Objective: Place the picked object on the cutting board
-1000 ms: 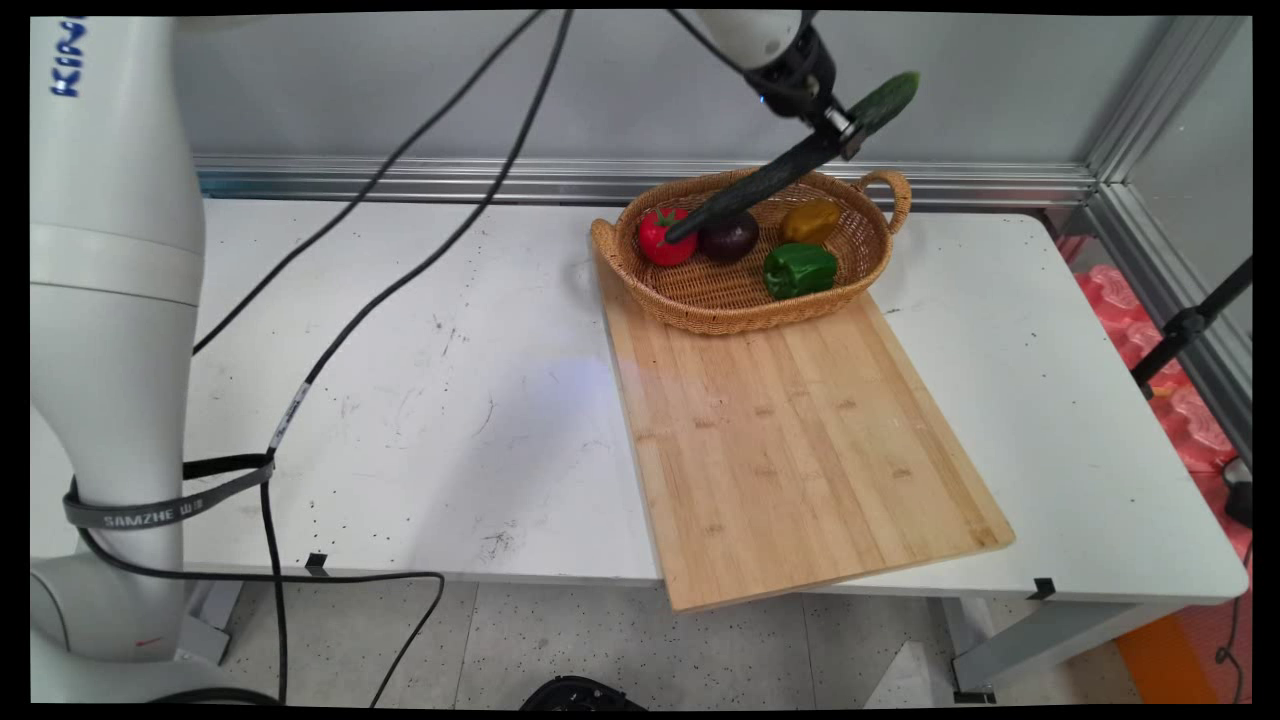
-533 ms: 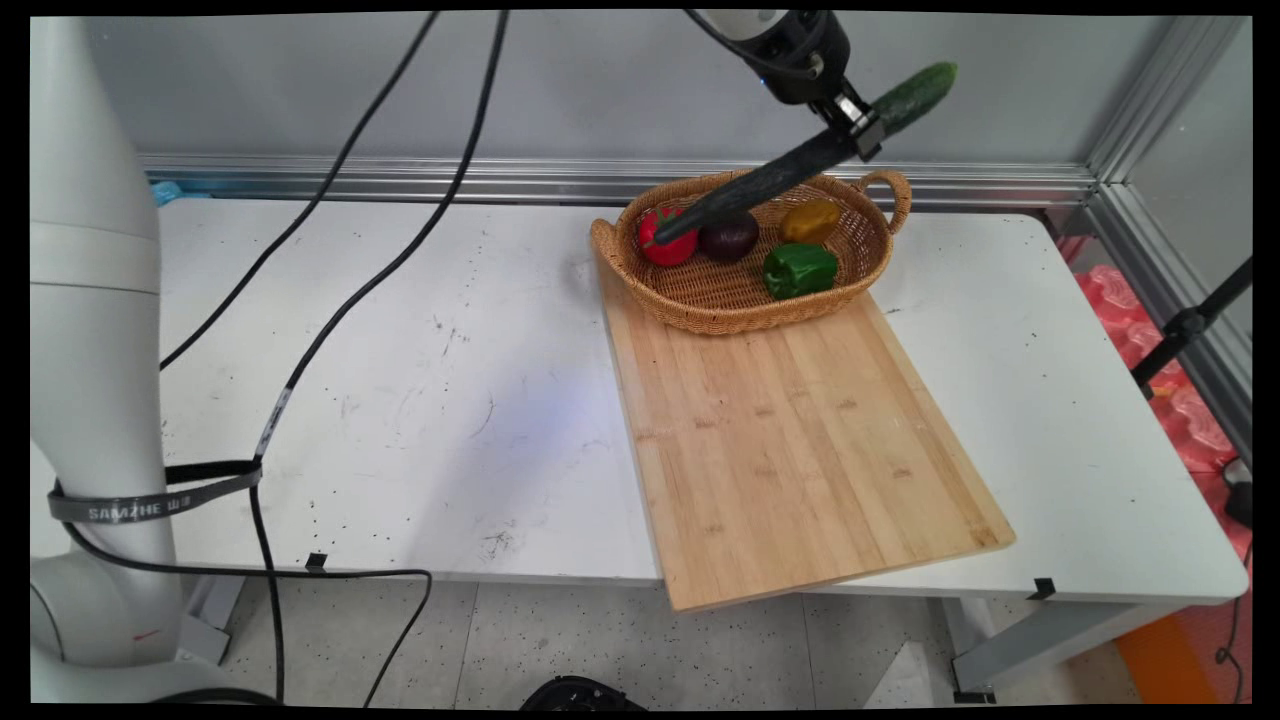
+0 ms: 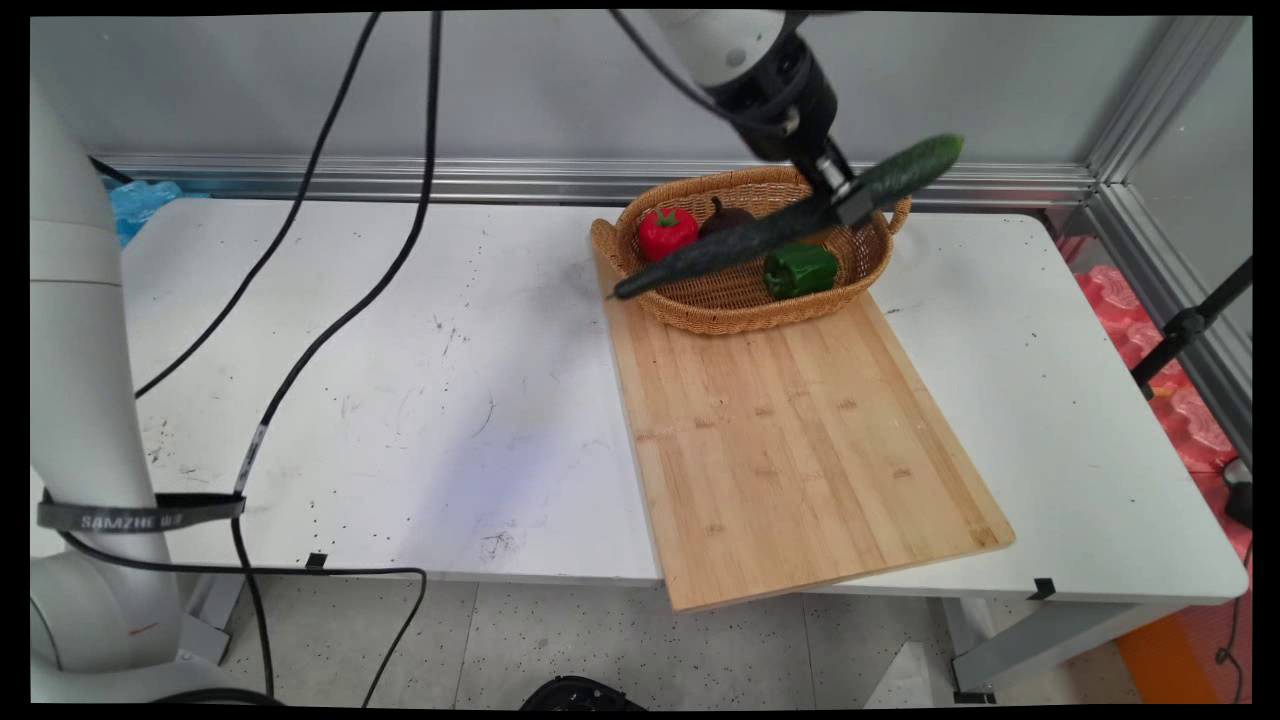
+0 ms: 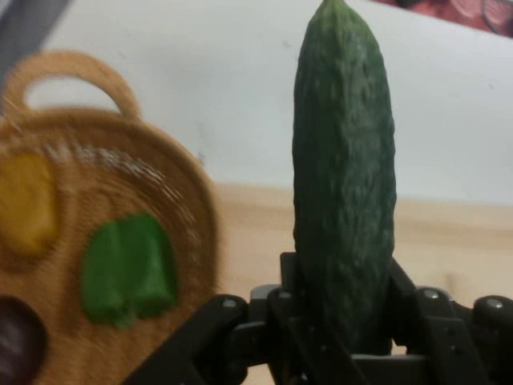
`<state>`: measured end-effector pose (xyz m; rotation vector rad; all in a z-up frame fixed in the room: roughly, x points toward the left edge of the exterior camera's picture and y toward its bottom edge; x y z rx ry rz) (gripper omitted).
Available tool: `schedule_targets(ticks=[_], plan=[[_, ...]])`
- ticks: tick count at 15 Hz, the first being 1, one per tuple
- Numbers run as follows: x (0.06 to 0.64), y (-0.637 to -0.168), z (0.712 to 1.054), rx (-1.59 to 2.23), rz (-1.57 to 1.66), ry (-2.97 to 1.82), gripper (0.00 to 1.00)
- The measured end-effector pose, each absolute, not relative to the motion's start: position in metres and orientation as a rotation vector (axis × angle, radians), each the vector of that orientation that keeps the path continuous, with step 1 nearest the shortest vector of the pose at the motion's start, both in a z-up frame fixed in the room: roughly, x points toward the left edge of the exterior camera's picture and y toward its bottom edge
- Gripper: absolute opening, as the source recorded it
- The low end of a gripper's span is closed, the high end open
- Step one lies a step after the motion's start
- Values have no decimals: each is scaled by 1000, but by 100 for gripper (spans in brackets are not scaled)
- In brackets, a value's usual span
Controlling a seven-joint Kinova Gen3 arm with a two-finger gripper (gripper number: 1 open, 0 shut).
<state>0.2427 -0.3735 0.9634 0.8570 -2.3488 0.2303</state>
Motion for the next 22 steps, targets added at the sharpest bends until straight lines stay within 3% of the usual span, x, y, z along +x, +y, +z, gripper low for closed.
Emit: schedule_targets(ticks=[8,22], plan=[[226,-321,923,967,164,-2385,0],[191,-334,840,1234,196,-2406,0]])
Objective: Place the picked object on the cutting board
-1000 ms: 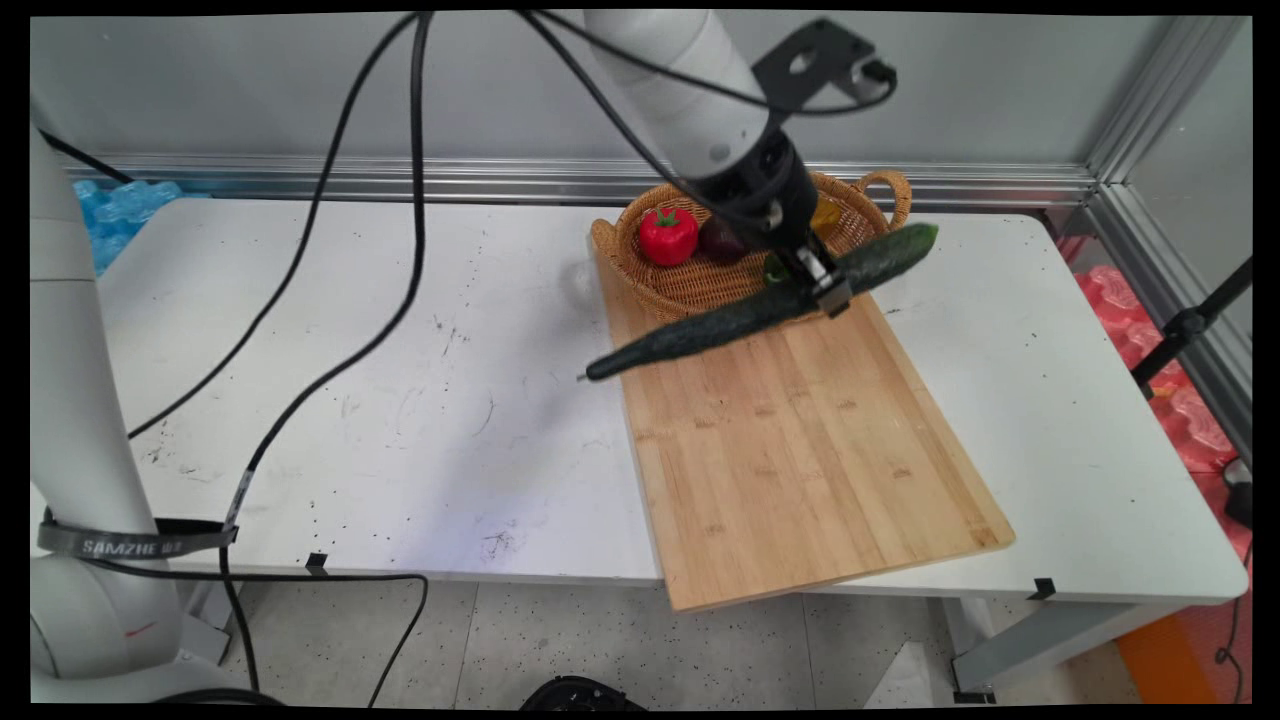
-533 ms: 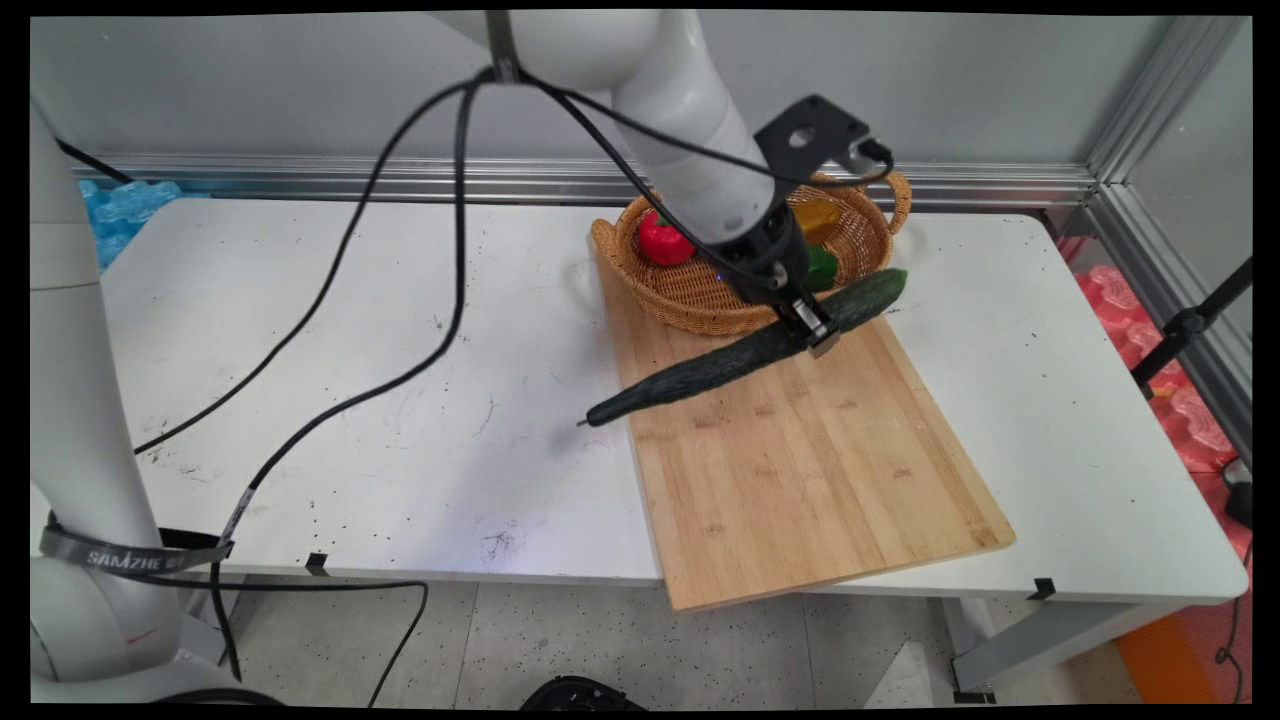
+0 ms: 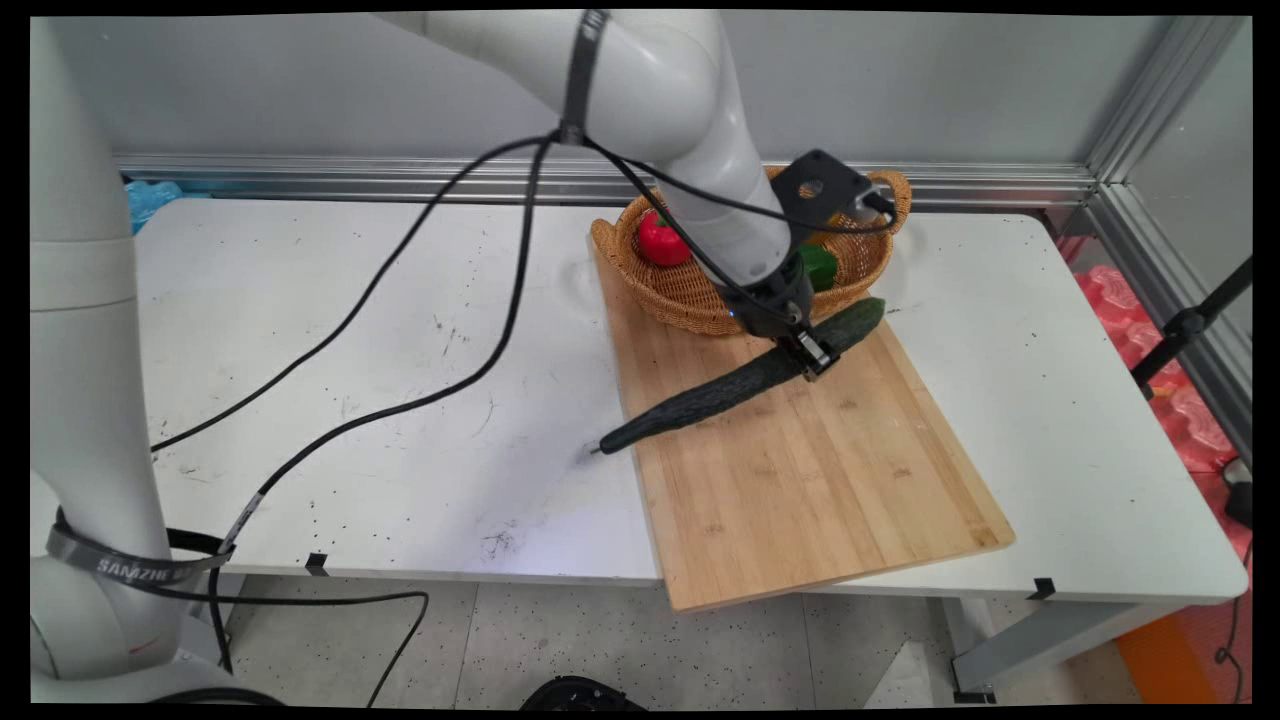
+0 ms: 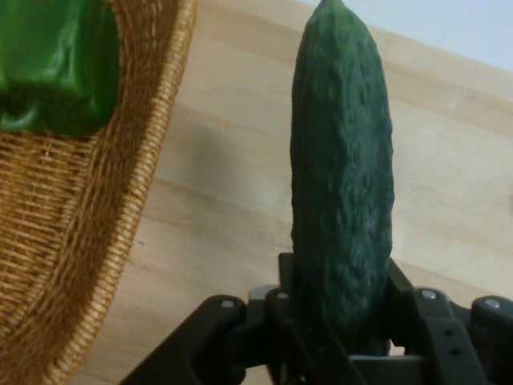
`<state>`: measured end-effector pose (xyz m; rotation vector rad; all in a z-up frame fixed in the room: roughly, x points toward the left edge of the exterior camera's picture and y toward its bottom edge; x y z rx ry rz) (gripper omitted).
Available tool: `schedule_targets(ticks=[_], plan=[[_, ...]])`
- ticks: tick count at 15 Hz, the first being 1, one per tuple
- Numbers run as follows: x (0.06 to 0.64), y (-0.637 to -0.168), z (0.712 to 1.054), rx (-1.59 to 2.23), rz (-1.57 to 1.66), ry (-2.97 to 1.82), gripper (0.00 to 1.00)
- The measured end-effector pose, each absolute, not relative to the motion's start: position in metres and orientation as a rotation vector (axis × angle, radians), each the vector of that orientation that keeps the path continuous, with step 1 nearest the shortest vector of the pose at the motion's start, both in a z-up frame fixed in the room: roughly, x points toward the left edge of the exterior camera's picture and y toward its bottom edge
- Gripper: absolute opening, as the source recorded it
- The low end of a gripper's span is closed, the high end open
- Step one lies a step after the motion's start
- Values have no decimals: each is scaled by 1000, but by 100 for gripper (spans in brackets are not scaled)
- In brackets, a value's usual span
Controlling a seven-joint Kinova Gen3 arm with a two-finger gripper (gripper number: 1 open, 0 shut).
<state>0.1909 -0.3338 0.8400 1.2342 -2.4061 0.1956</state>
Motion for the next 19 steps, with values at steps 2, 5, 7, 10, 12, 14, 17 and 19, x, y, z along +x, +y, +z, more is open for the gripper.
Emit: schedule_targets(ticks=[2,5,7,10,12,14,17,19], plan=[[188,-337,831,1257,196,-2410,0],[183,-342,816,1299,192,-2419,0],[182,-343,809,1317,191,-2423,0],[180,-346,799,1347,189,-2429,0],[179,-348,793,1359,189,-2433,0],[179,-349,791,1362,189,-2436,100],[178,-351,790,1355,188,-2437,100],[179,-351,792,1344,187,-2434,100]])
